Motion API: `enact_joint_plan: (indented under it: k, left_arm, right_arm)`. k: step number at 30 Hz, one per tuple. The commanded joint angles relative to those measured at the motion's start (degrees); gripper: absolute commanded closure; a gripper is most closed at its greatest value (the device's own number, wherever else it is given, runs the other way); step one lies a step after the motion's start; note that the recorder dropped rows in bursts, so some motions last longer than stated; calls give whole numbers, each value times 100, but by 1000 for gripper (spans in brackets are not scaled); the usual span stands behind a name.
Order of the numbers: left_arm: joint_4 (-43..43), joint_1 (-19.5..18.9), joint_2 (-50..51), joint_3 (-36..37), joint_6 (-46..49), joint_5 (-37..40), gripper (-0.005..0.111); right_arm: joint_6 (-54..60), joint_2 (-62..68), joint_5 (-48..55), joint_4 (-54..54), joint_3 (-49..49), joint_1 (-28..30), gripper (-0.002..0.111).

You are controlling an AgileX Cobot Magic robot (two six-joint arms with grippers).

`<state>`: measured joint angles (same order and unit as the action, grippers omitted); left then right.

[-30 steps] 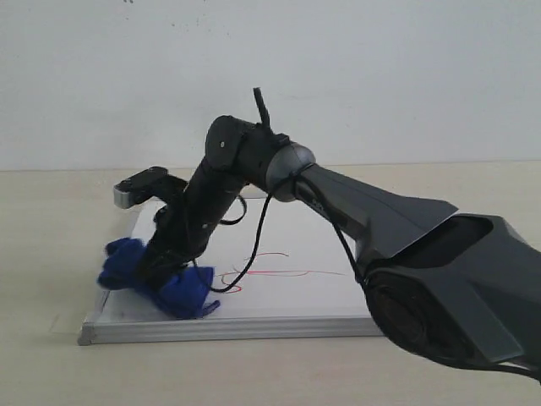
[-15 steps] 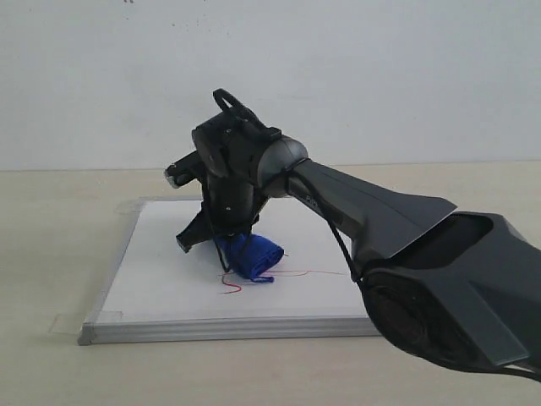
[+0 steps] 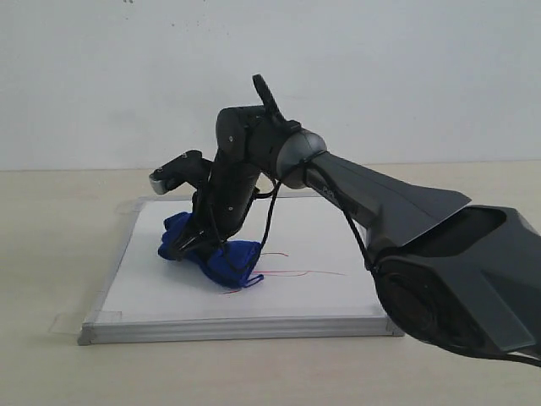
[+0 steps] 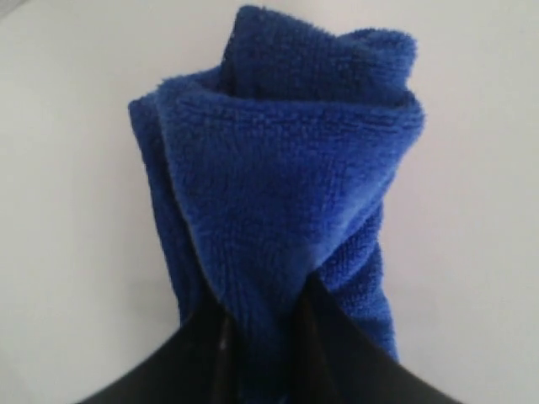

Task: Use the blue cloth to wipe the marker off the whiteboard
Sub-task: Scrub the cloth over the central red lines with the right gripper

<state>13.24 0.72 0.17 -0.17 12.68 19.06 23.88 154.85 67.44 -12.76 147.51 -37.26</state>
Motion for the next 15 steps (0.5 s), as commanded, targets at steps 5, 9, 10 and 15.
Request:
enact_joint_plan:
  k: [5, 9, 10, 15]
  left_arm:
    - [-9, -14, -17, 17, 30, -15, 103]
    - [-9, -14, -17, 17, 30, -15, 103]
    - [-9, -14, -17, 17, 30, -15, 103]
    - [-9, -14, -17, 17, 30, -15, 103]
  right_arm:
    - [-21, 174, 253, -859, -98, -160, 109]
    - [-1152, 174, 253, 1276, -109, -160, 109]
    - [-1475, 174, 253, 1688, -155, -160, 109]
    - [-2036, 162, 253, 2352, -391, -40, 109]
